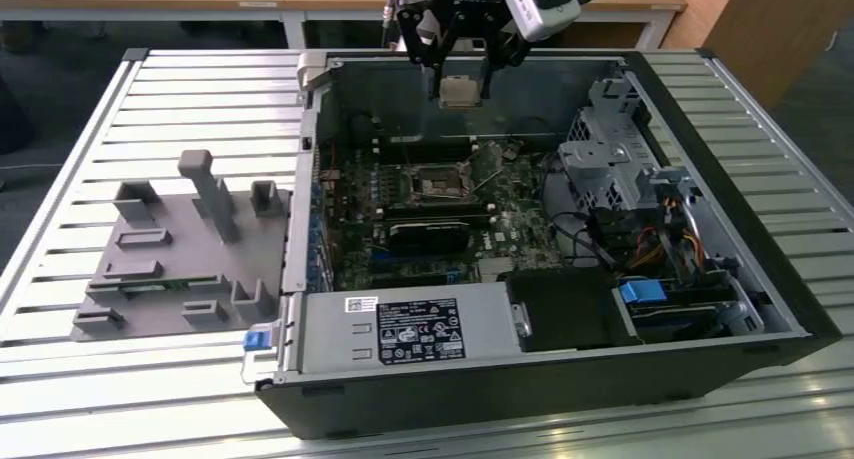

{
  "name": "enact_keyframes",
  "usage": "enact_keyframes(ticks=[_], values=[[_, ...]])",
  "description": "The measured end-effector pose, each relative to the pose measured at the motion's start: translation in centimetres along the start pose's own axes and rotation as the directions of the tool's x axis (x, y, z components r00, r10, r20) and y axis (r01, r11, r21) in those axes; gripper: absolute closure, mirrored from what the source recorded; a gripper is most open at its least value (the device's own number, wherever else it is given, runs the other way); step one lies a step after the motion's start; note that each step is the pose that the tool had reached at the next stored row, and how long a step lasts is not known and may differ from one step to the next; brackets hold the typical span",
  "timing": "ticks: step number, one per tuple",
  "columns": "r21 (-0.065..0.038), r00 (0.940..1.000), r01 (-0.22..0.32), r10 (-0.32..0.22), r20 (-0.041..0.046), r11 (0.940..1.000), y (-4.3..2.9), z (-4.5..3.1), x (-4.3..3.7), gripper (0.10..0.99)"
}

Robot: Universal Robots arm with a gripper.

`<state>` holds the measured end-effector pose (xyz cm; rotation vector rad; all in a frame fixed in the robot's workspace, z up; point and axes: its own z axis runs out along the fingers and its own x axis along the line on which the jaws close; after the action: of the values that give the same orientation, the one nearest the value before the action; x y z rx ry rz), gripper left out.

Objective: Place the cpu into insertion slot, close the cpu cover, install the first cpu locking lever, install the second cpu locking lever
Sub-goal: 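Place the cpu into insertion slot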

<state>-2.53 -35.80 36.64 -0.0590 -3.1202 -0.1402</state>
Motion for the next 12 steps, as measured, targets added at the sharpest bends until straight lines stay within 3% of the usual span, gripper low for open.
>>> enact_keyframes(ticks=[12], values=[[0.0,1.0,-0.006,0.006,0.0005,1.0,0.0,0.0,0.0,0.545]])
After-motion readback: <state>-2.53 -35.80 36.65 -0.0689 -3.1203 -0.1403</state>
